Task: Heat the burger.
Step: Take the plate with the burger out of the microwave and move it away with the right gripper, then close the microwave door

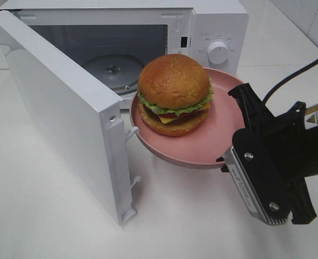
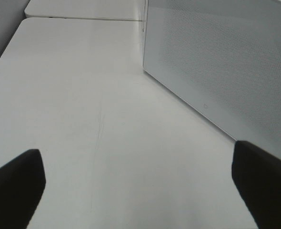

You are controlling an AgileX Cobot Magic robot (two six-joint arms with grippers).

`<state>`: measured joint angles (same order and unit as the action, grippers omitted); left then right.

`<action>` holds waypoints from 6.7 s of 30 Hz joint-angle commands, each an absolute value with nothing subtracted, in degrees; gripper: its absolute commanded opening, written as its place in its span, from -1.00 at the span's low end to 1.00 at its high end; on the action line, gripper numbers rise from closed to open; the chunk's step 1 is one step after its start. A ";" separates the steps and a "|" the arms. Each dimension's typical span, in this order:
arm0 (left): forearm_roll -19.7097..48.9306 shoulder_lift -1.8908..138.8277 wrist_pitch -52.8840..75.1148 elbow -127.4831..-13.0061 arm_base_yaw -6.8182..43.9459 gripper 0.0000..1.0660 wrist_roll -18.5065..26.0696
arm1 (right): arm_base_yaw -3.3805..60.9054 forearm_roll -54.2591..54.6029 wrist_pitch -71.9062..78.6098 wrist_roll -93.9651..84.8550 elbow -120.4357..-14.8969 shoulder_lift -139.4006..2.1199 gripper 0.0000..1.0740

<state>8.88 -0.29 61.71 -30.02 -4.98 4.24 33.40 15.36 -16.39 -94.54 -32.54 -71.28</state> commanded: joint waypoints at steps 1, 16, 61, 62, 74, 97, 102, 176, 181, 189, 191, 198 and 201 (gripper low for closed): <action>8.94 -1.20 61.19 -29.85 -5.16 0.88 3.95 | 33.06 15.41 -13.24 -92.19 -29.85 -66.06 -0.98; 8.94 -1.20 61.19 -29.85 -5.16 0.88 3.95 | 33.06 5.16 -21.60 -78.50 -24.87 -53.29 -0.96; 8.94 -1.20 61.19 -29.85 -5.16 0.88 3.95 | 33.06 -35.98 -50.48 -10.71 -24.87 -35.87 -0.96; 8.94 -1.20 61.19 -29.85 -5.16 0.88 3.95 | 33.06 -35.98 -50.48 -10.71 -24.87 -35.87 -0.96; 8.94 -1.20 61.19 -29.85 -5.16 0.88 3.95 | 33.06 -41.48 -53.34 9.74 -24.87 -44.35 -0.96; 8.94 -1.20 61.19 -29.85 -5.16 0.88 3.95 | 33.06 -47.21 -45.72 47.04 -24.98 -65.03 -0.95; 8.94 -1.20 61.19 -29.85 -5.16 0.88 3.95 | 33.06 -47.38 -43.32 51.68 -24.98 -69.04 -0.94; 8.94 -1.20 61.19 -29.85 -5.16 0.88 3.95 | 33.06 -30.08 -31.80 40.57 -27.50 -71.22 0.31; 8.94 -1.20 61.19 -29.85 -5.16 0.88 3.95 | 33.06 -18.05 -37.30 24.92 -31.80 -66.29 0.38; 8.94 -1.20 61.19 -29.85 -5.16 0.88 3.95 | 33.06 -8.42 -50.02 15.18 -37.24 -57.70 0.38; 8.94 -1.20 61.19 -29.85 -5.16 0.88 3.95 | 33.06 -7.79 -54.66 14.38 -38.22 -53.63 0.38; 8.94 -1.20 61.19 -29.85 -5.16 0.88 3.95 | 33.06 -7.79 -60.85 14.15 -39.02 -42.91 0.38; 8.94 -1.20 61.19 -29.85 -5.16 0.88 3.95 | 33.06 -7.79 -62.05 14.15 -38.90 -38.04 0.38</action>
